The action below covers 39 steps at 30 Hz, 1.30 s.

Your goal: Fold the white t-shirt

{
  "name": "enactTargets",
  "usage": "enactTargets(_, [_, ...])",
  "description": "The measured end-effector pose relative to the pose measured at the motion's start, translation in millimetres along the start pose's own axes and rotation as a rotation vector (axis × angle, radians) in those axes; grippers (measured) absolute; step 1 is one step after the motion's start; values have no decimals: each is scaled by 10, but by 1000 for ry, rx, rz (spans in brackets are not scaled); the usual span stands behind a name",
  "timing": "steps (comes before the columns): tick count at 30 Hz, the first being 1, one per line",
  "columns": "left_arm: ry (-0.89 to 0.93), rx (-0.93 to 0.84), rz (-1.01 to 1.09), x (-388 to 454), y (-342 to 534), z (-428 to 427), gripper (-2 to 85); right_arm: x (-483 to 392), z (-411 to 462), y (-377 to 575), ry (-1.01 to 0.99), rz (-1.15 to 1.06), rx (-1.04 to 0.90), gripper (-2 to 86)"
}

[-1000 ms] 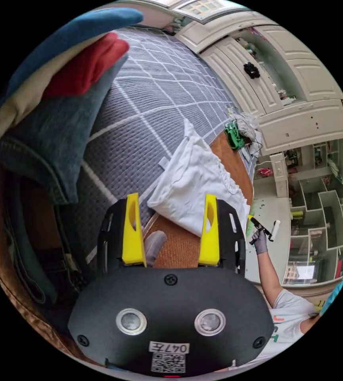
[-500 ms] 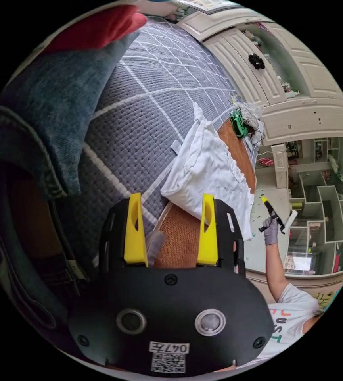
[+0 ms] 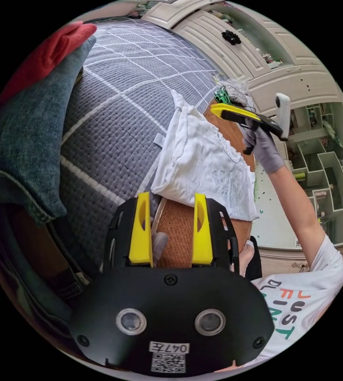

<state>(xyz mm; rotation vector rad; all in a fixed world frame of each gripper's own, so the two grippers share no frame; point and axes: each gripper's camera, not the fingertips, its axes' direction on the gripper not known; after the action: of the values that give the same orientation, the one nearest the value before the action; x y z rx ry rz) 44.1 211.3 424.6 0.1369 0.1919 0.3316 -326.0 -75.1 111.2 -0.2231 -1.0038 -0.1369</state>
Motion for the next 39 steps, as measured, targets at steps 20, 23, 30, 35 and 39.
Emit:
enactTargets(20, [18, -101, 13, -193, -259, 482, 45, -248, 253, -555, 84, 60, 6, 28])
enactTargets(23, [93, -118, -35, -380, -233, 531, 64, -69, -112, -443, 27, 191, 91, 47])
enactTargets(30, [161, -95, -66, -545, -245, 546, 21, 364, -1449, 936, 105, 513, 315, -10])
enactTargets(35, [294, -33, -95, -716, -213, 470, 1, 319, -1348, 1552, 134, 582, 150, -12])
enactTargets(39, [320, -17, -87, -777, -186, 407, -2, 385, -962, 1709, 111, 638, 44, -12])
